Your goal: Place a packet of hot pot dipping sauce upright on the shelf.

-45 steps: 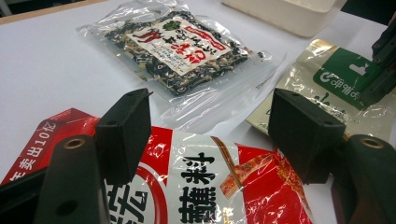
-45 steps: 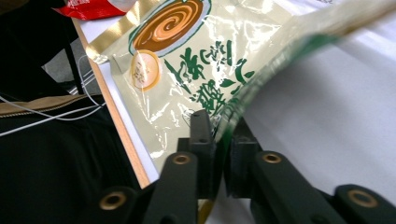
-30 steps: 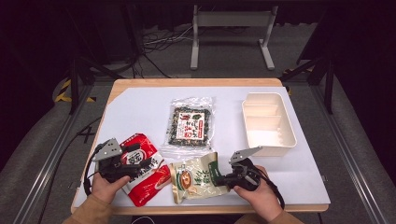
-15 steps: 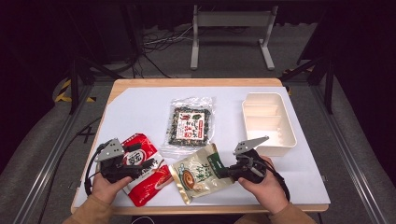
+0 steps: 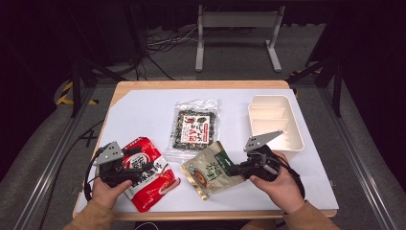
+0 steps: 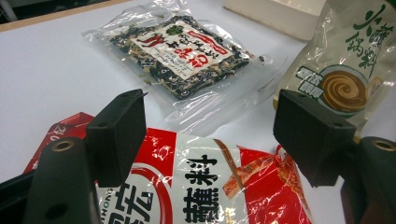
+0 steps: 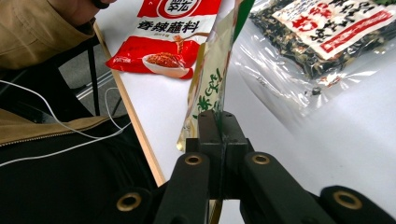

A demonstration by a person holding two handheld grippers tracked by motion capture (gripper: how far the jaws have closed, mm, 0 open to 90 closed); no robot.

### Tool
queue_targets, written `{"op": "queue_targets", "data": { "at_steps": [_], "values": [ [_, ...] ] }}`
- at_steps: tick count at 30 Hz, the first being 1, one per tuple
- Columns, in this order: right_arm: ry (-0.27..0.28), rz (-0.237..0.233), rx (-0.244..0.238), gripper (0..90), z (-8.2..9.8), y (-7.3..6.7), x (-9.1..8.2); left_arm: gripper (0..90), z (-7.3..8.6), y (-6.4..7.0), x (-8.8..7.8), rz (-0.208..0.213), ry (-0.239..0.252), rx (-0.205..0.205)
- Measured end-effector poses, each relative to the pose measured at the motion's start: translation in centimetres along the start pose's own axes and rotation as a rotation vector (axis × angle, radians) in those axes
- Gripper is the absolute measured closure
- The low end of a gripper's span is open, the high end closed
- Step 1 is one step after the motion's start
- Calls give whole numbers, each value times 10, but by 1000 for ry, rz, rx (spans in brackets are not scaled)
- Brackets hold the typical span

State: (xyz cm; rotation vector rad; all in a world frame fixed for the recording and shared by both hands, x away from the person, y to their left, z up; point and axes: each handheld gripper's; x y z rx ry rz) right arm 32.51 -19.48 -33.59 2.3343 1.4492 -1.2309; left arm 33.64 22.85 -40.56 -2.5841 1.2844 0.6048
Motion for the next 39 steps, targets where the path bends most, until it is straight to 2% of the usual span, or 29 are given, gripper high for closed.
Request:
{"op": "queue_targets", "data": {
  "at_steps": [3, 17, 22, 31, 39],
  "values": [
    [-1, 14, -11, 898, -3, -1, -4, 262, 1, 0, -1, 0, 2, -14],
    [-41, 50, -34, 898, -12, 2, -20, 264, 1, -1, -2, -4, 3, -17],
    [-72, 59, -47, 898, -16, 4, -26, 264, 1, -2, -2, -5, 5, -17],
    [-134, 118, -95, 897, -23, 8, -41, 264, 2, -2, -2, -6, 3, -18],
    [-194, 152, -128, 898, -32, 13, -55, 264, 3, -3, -1, -10, -6, -24]
  ]
}}
Point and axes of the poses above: each handheld gripper's, and its own axes: x roughly forward along the jaws, z roughly out of its underside, y roughly to its right, and after that the axes turned 5 degrees about x, right-handed
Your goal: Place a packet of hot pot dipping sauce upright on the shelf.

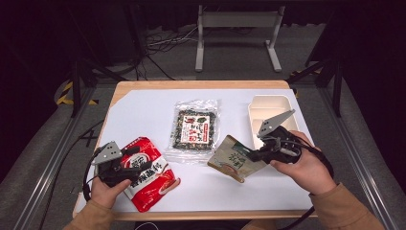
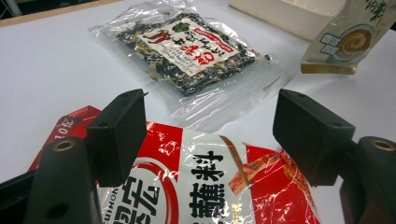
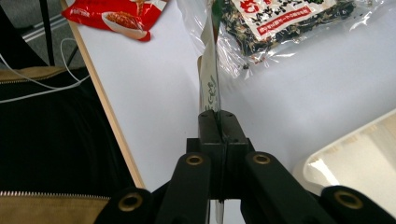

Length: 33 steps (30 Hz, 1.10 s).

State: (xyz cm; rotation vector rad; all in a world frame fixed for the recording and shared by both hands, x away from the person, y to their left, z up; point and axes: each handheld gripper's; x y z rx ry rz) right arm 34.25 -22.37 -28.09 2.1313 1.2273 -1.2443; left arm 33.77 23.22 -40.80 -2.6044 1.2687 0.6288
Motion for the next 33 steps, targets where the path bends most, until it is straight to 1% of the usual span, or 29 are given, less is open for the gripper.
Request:
{"op": "queue_targets", "data": {
  "at_steps": [1, 3, 5, 10, 12, 14, 20, 26, 33],
  "values": [
    [-18, 2, -10, 898, -2, 3, -4, 264, 0, 0, 0, 0, 0, -2],
    [-24, 3, -14, 898, -2, 3, -5, 264, 0, 0, 0, -1, 1, -4],
    [-44, 21, -30, 898, -4, 6, -9, 264, 0, 0, 0, 0, -1, -3],
    [-66, 34, -58, 898, -7, 13, -14, 263, 1, -2, 1, -5, -6, 6],
    [-67, 40, -59, 898, -7, 14, -16, 263, 1, -2, 1, -6, -10, 6],
    [-60, 45, -60, 898, -9, 18, -20, 264, 2, -3, 0, -6, -7, -9],
    [-58, 55, -75, 897, -10, 24, -24, 263, 3, -3, 1, -6, -10, -8],
    [-52, 66, -92, 897, -15, 25, -31, 263, 3, -3, 0, -10, -14, -6],
    [-38, 103, -123, 897, -29, 25, -44, 263, 4, -4, 0, -13, -17, -11]
  ]
}}
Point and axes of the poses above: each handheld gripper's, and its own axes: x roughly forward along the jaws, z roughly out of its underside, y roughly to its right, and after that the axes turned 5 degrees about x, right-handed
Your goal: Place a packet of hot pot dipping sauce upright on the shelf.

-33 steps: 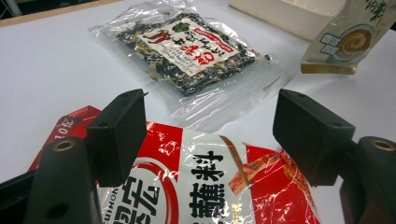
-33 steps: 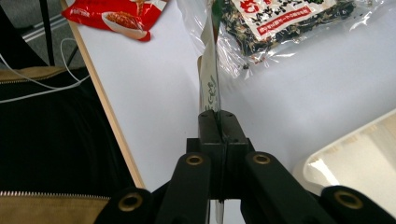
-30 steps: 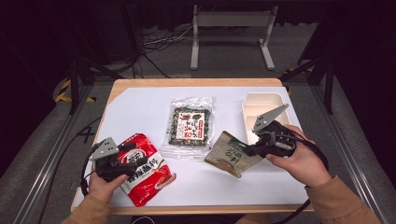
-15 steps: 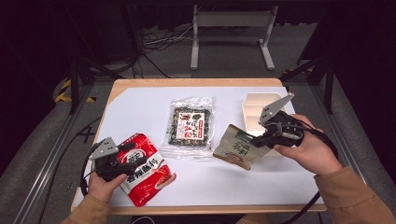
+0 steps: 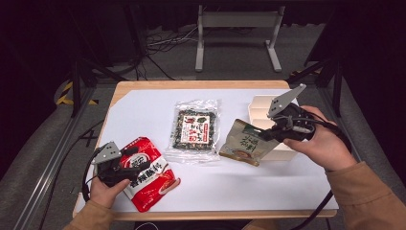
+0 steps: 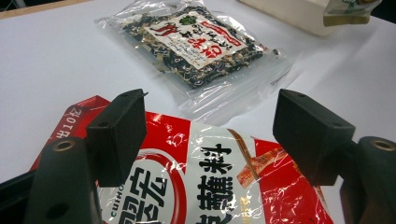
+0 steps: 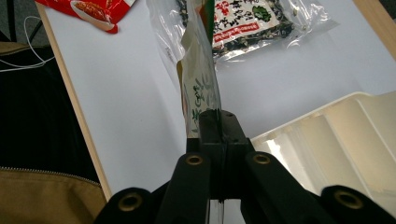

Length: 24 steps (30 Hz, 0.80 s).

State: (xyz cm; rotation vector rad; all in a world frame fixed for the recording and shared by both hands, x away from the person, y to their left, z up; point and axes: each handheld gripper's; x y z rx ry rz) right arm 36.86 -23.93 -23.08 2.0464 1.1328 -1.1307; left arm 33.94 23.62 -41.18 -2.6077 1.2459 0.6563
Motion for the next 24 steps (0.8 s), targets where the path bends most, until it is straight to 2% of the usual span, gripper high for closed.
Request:
{"op": "queue_targets", "data": {
  "at_steps": [12, 14, 20, 24],
  "values": [
    [22, 61, -38, 897, -17, 11, -19, 263, 1, -1, 0, -4, 2, -5],
    [24, 70, -32, 897, -19, 14, -22, 263, 1, -2, -1, -6, 2, 1],
    [47, 108, -26, 897, -22, 29, -28, 263, 1, -1, 0, -3, 0, -12],
    [53, 128, -18, 897, -23, 38, -29, 263, 1, -2, -1, -6, 0, -4]
  ]
}}
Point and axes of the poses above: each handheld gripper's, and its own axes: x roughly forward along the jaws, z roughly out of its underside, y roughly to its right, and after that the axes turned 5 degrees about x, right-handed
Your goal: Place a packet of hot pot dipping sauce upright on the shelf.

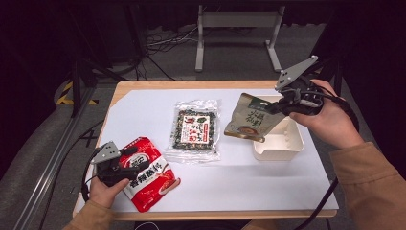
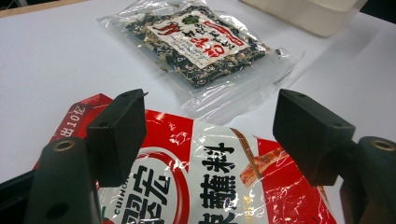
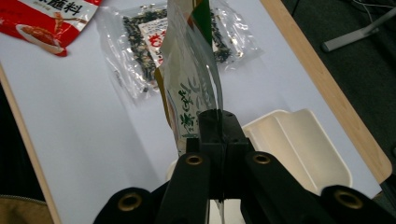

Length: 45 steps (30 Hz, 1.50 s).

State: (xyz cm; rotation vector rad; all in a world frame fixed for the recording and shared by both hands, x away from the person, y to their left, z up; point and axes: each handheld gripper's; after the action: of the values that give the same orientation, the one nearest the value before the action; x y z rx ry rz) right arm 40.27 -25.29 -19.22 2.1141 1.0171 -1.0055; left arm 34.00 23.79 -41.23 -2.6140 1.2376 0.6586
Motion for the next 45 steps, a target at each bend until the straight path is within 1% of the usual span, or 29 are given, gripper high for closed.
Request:
{"op": "queue_targets", "data": {
  "at_steps": [2, 4, 6, 7, 9, 10, 12, 15, 16, 20, 26, 29, 32, 34, 35, 37, 39, 40, 41, 45],
  "values": [
    [3, 14, 11, 897, 0, 7, 0, 263, 0, 0, 0, 2, 1, -1],
    [2, 37, 5, 897, 0, 12, 1, 263, 0, 0, 0, 1, -3, -6],
    [2, 54, 12, 897, 1, 16, 2, 264, 1, 0, -1, -1, -2, -7],
    [6, 60, 13, 897, 1, 20, 2, 263, 2, 0, -1, -7, -2, 0],
    [8, 70, 13, 897, 2, 24, 2, 263, 3, 1, -4, -9, -2, -14],
    [12, 74, 21, 897, 2, 27, 2, 263, 4, 0, -5, -11, 0, -6],
    [18, 76, 29, 897, 3, 32, 2, 263, 5, 0, -7, -16, 0, -15],
    [25, 89, 33, 897, 3, 39, 2, 263, 6, 1, -9, -23, 0, -19],
    [28, 93, 31, 896, 3, 41, 2, 263, 6, 0, -10, -29, -1, -14],
    [33, 113, 36, 897, 3, 49, 4, 263, 6, 1, -10, -28, -1, -15],
    [45, 145, 60, 897, 6, 63, 5, 263, 6, 0, -9, -22, -1, -20],
    [55, 156, 67, 896, 7, 69, 5, 263, 6, 0, -8, -23, -5, -11],
    [64, 180, 56, 896, 8, 73, 6, 263, 6, 0, -8, -21, -5, -22],
    [67, 188, 65, 896, 9, 76, 7, 263, 6, 0, -8, -20, -3, -20],
    [67, 195, 61, 896, 10, 78, 7, 263, 6, 0, -8, -21, -4, -19],
    [69, 199, 67, 896, 11, 82, 9, 263, 6, 0, -8, -23, -4, -14],
    [73, 206, 72, 896, 12, 84, 10, 263, 6, 0, -8, -22, -4, -19],
    [72, 202, 73, 896, 12, 86, 11, 263, 6, 1, -7, -21, -7, -25],
    [73, 206, 76, 896, 12, 87, 12, 263, 6, 0, -7, -19, -6, -20],
    [73, 221, 65, 896, 13, 94, 16, 263, 6, 1, -7, -18, -7, -16]
  ]
}}
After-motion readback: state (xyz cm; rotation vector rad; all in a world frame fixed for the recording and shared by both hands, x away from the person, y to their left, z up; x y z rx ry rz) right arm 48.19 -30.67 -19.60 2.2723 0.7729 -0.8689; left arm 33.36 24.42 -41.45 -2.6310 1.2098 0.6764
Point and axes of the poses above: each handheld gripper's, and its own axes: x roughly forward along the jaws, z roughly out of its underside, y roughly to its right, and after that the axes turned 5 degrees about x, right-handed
